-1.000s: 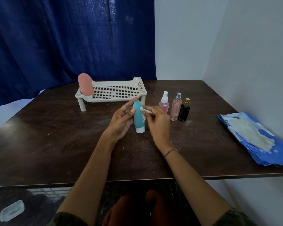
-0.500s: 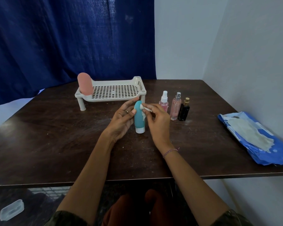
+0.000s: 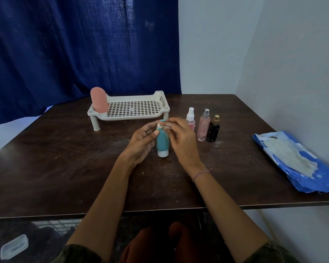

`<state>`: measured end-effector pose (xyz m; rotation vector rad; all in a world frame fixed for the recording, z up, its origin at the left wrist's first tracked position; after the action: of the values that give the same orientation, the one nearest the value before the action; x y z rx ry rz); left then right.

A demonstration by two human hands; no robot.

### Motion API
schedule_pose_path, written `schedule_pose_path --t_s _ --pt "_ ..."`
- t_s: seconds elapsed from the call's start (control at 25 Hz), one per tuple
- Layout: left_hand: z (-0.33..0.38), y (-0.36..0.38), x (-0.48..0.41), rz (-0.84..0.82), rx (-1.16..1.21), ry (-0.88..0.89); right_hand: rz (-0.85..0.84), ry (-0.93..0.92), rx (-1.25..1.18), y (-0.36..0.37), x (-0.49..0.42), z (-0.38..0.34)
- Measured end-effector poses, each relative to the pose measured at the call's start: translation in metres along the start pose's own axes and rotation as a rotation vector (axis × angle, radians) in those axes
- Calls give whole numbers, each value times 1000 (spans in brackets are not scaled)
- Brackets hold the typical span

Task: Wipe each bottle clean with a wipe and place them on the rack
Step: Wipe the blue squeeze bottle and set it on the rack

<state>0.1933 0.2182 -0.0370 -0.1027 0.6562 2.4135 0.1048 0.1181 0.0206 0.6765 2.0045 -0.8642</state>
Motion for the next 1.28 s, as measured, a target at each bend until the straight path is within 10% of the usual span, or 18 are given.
schedule_pose_path --t_s 0.48,0.88,1.28 --pt "-1 -2 0 5 -19 -13 -218 -212 176 0 -17 -16" --pt "6 1 4 15 -37 -23 -146 387 -111 1 -23 31" --pt "8 -1 5 26 11 -55 2 254 -35 0 -3 13"
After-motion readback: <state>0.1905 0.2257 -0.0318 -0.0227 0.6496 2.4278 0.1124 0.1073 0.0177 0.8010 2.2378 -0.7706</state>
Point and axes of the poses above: each hand's wrist, its own x-axis away from the middle knuckle, its own y-axis out of the palm, z = x × y, the point moved 6 cm from there along -x, towards the middle knuckle, and after that the axes turned 5 degrees about z, right-handed, at the moved point
